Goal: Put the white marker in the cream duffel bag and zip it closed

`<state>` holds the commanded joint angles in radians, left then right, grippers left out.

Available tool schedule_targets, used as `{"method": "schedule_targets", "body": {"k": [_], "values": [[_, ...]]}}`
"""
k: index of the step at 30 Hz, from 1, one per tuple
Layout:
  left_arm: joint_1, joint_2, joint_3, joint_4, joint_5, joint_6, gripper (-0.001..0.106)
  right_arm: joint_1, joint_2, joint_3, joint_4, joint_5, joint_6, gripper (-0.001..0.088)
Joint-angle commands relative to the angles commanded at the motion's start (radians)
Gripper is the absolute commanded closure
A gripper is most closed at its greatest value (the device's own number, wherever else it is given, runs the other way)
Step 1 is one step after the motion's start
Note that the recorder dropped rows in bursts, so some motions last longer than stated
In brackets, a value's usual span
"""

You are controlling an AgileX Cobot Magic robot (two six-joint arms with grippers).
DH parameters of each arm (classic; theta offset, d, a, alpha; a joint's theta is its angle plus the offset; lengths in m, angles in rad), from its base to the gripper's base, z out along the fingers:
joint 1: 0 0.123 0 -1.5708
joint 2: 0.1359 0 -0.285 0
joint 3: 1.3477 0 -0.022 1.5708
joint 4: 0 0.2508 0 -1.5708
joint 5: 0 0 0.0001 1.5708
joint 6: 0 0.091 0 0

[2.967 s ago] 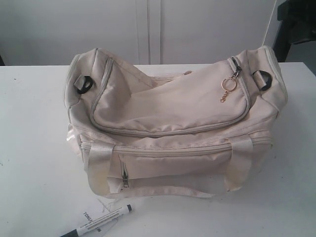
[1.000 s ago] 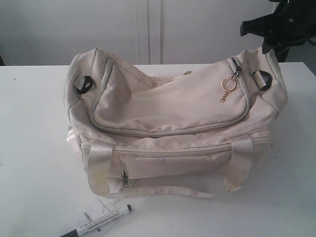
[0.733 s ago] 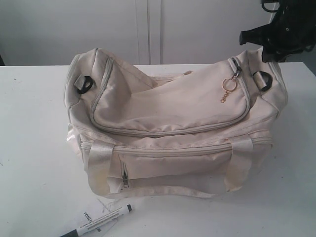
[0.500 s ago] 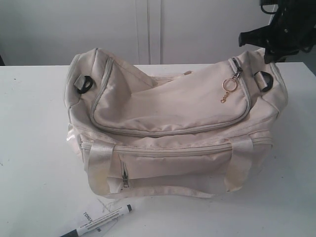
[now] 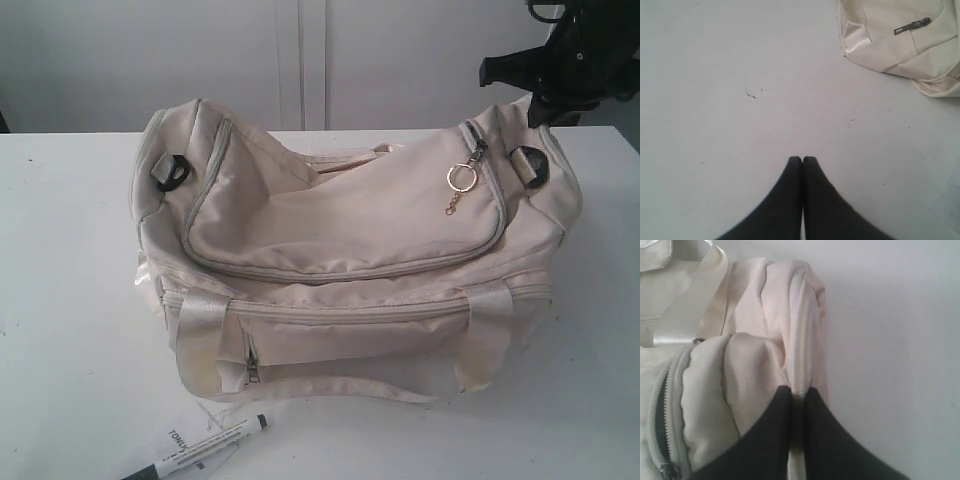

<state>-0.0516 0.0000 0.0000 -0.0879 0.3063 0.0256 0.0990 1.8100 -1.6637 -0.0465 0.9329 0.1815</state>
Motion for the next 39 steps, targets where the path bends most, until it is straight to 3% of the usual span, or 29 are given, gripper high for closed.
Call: {"method": "schedule_targets", "body": {"k": [39], "values": [[0.000,0.000,0.000,0.000,0.000,0.000,0.105,0.000,-0.004,0.000,0.000,-0.030,0.002,0.0868]]}}
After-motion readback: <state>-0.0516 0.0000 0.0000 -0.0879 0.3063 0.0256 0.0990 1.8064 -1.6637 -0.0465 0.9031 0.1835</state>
